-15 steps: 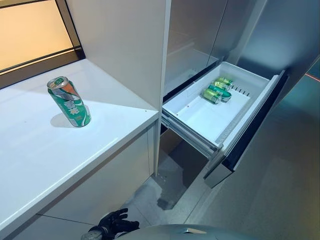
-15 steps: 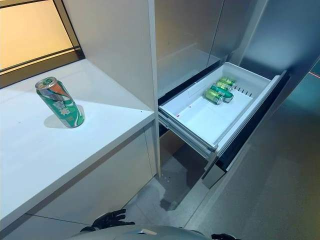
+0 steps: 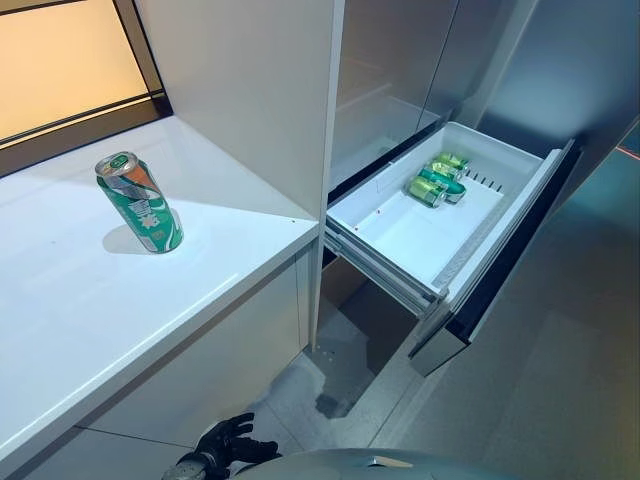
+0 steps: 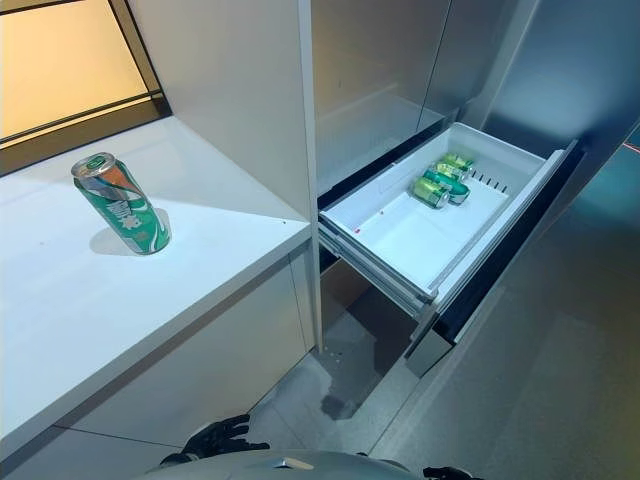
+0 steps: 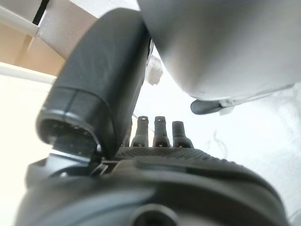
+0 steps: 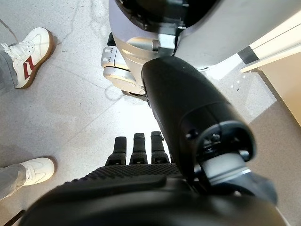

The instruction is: Put drinks into fridge and close the fridge

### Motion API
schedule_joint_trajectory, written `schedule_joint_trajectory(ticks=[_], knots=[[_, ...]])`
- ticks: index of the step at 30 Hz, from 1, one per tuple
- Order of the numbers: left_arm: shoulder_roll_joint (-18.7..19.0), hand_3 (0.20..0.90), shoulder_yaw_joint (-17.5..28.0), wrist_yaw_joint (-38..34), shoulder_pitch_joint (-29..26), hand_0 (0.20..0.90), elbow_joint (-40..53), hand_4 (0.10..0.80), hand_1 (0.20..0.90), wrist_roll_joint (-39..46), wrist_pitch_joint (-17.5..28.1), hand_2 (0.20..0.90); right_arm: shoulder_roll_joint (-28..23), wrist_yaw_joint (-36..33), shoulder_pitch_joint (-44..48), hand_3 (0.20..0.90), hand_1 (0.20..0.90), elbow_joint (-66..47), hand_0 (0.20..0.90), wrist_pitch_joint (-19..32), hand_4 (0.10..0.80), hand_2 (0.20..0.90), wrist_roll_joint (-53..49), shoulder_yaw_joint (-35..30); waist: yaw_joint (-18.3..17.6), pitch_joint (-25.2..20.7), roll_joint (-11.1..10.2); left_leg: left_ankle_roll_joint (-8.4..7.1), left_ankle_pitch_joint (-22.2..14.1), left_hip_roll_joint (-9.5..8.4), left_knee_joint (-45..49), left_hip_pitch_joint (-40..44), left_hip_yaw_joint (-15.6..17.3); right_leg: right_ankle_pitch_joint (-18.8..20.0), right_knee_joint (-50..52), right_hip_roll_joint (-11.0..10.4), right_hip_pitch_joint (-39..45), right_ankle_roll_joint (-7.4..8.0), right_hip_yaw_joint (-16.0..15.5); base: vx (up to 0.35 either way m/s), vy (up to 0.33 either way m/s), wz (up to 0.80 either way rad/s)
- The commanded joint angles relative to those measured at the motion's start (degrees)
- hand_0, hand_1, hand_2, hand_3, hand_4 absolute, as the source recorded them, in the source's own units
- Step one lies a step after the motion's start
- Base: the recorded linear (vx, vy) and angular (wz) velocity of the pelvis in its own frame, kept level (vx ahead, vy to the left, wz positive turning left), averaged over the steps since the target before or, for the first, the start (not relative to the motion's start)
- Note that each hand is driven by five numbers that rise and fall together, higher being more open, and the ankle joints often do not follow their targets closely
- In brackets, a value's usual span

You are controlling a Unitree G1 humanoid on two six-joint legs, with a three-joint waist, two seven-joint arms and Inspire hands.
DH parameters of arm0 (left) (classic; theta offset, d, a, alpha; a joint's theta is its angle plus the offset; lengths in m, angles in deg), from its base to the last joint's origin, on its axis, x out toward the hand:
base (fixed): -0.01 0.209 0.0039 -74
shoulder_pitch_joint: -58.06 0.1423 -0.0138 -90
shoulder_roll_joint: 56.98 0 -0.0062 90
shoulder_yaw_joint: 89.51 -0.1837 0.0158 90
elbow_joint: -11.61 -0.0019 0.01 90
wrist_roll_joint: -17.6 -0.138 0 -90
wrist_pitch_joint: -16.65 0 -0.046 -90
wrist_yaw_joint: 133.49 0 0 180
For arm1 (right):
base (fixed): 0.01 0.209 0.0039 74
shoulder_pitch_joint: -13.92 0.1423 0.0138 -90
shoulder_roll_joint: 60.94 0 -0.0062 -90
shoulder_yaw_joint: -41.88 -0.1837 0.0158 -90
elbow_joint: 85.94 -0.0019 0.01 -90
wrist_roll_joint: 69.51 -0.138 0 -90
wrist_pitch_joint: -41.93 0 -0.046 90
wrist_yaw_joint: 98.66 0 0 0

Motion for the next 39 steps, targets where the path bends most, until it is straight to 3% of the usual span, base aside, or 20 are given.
schedule_joint_trajectory(ticks=[1, 3, 5, 6, 12, 17, 23, 24, 25, 27, 28, 30, 35, 39], knots=[[-2.0, 0.9, -2.7, -0.2, -3.0, 0.9, -0.2, 0.8, 0.9, -2.6, 1.9, 0.9, 2.1, 2.0, 3.0, 0.9, 0.9, 1.3, 0.9, 0.4, 0.8, 0.9, -2.0, 1.9, 1.0, 0.7, 1.4, 0.95, -4.5, -2.16, 0.1, -1.5, -2.3, -1.1, 1.9, -0.1, -1.2, 4.31, -0.7, 0.0, 0.0, 0.0], [-2.3, 0.9, -2.9, -0.3, -3.2, 0.9, 0.4, 0.8, 0.9, -2.7, 2.0, 0.9, 2.0, 1.9, 3.0, 0.9, 0.9, 0.7, 0.9, -0.3, 0.8, 0.9, -1.7, 1.8, 0.7, 0.7, 1.5, 0.91, -4.5, -2.21, 0.1, -1.3, -2.3, -1.1, 1.9, -0.1, -1.0, 4.36, -0.5, 0.0, 0.0, 0.0], [-2.3, 0.9, -3.4, 2.5, -3.8, 0.9, 0.6, 0.8, 0.9, -1.8, -2.2, 0.9, 1.9, 2.0, 3.2, 0.9, 0.9, 0.9, 0.9, -0.5, 0.8, 0.9, -1.6, 2.3, 0.5, 0.4, 1.5, 0.81, -4.5, -2.19, 0.1, -1.3, -2.3, -1.0, 2.0, -0.1, -1.1, 4.44, -0.3, 0.0, 0.0, 0.0], [-2.3, 0.9, -3.4, 4.2, -4.2, 0.9, 0.5, 0.8, 0.9, -0.9, -2.3, 0.9, 1.7, 2.2, 3.4, 0.9, 0.9, 1.0, 0.9, -0.6, 0.8, 0.9, -1.3, 2.4, 0.4, 0.3, 1.6, 0.78, -4.4, -2.14, 0.1, -1.3, -2.2, -0.9, 1.9, -0.1, -1.1, 4.47, -0.2, 0.0, 0.0, 0.0], [-1.6, 0.9, -6.3, 4.5, -6.5, 0.9, 4.2, 0.8, 0.9, -5.5, 6.7, 0.9, 0.8, 3.6, 3.7, 0.9, 0.9, 1.0, 0.9, -1.0, 0.8, 0.9, 0.3, 2.8, 0.1, 0.3, 1.6, 0.8, -4.8, -1.91, 0.1, -1.2, -1.6, -1.1, 2.2, -0.2, -1.3, 4.59, -0.2, 0.0, 0.0, 0.0], [0.0, 0.9, -10.8, 7.4, -8.4, 0.9, 9.7, 0.8, 0.9, -9.8, 11.4, 0.9, 0.1, 4.3, 3.8, 0.9, 0.9, 0.7, 0.9, -1.0, 0.8, 0.9, 0.9, 3.8, -0.3, 0.3, 1.6, 0.76, -5.1, -1.74, 0.1, -0.8, -1.4, -1.2, 2.3, -0.2, -1.1, 4.75, 0.1, 0.012, 0.002, 0.0], [2.7, 0.9, -18.3, 7.6, -11.5, 0.9, 20.6, 0.8, 0.9, -13.7, 14.1, 0.9, -1.0, 4.7, 4.1, 0.9, 0.9, -0.6, 0.9, -1.4, 0.8, 0.9, 1.9, 5.4, -1.2, 0.5, 2.0, 0.7, -5.3, -1.41, 0.1, -0.7, -0.9, -1.6, 2.8, -0.1, -1.3, 4.86, 0.5, 0.0, 0.0, 0.0], [3.3, 0.9, -19.6, 7.0, -12.3, 0.9, 22.8, 0.8, 0.9, -14.2, 13.7, 0.9, -1.1, 4.7, 4.3, 0.9, 0.9, -0.9, 0.9, -1.7, 0.8, 0.9, 1.9, 5.6, -1.3, 0.4, 2.0, 0.7, -5.3, -1.4, 0.1, -0.7, -0.9, -1.6, 2.8, -0.1, -1.3, 4.89, 0.5, 0.0, 0.0, 0.0], [3.4, 0.9, -20.3, 10.6, -12.7, 0.9, 23.4, 0.8, 0.9, -9.9, 10.1, 0.9, -1.0, 4.7, 4.4, 0.9, 0.9, -0.9, 0.9, -1.7, 0.8, 0.9, 1.9, 5.7, -1.3, 0.3, 2.0, 0.74, -5.3, -1.44, 0.1, -0.8, -1.0, -1.7, 2.8, -0.1, -1.3, 4.92, 0.6, 0.0, 0.0, 0.0], [2.6, 0.9, -21.4, 9.4, -12.9, 0.9, 23.2, 0.8, 0.9, -11.9, 15.0, 0.9, -0.6, 4.7, 4.7, 0.9, 0.9, -0.6, 0.9, -1.5, 0.8, 0.9, 2.4, 5.4, -1.3, 0.3, 1.9, 0.85, -5.4, -1.44, 0.1, -0.9, -0.9, -1.7, 2.8, 0.0, -1.5, 4.89, 0.8, 0.0, 0.0, 0.0], [2.8, 0.9, -21.6, 9.4, -13.0, 0.9, 24.0, 0.8, 0.9, -12.0, 15.4, 0.9, -0.5, 4.6, 4.7, 0.9, 0.9, -0.7, 0.9, -1.5, 0.8, 0.9, 2.4, 5.4, -1.3, 0.3, 1.9, 0.83, -5.4, -1.44, 0.1, -1.0, -0.9, -1.7, 2.7, 0.0, -1.5, 4.92, 0.8, 0.0, 0.0, 0.0], [4.9, 0.9, -22.3, 13.4, -13.4, 0.9, 31.4, 0.8, 0.9, -9.3, 18.4, 0.9, -0.3, 4.2, 4.6, 0.9, 0.9, -1.5, 0.9, -2.1, 0.8, 0.9, 2.2, 5.4, -1.2, 0.7, 1.9, 0.77, -5.5, -1.47, 0.1, -0.9, -1.1, -1.6, 2.6, -0.2, -1.3, 5.01, 0.5, 0.0, 0.0, 0.0], [9.8, 0.9, -21.4, 17.7, -16.1, 0.9, 48.4, 0.8, 0.9, -4.7, 16.7, 0.9, -0.6, 3.4, 3.6, 0.9, 0.9, -3.9, 0.9, -3.3, 0.8, 0.9, 1.7, 4.9, -1.0, 1.1, 2.3, 0.91, -5.3, -1.63, 0.1, -1.1, -1.7, -1.4, 2.3, -0.4, -1.1, 5.1, 0.1, 0.0, 0.0, 0.0], [14.7, 0.9, -18.5, 23.0, -19.1, 0.9, 64.8, 0.8, 0.9, 5.7, 11.0, 0.9, -0.2, 2.1, 2.6, 0.9, 0.9, -4.1, 0.9, -2.8, 0.8, 0.9, 0.8, 4.8, -0.6, 0.9, 2.8, 1.13, -5.2, -1.93, 0.1, -1.4, -2.5, -1.2, 1.7, -0.6, -0.8, 5.09, -0.2, -0.003, 0.0, 0.01]])
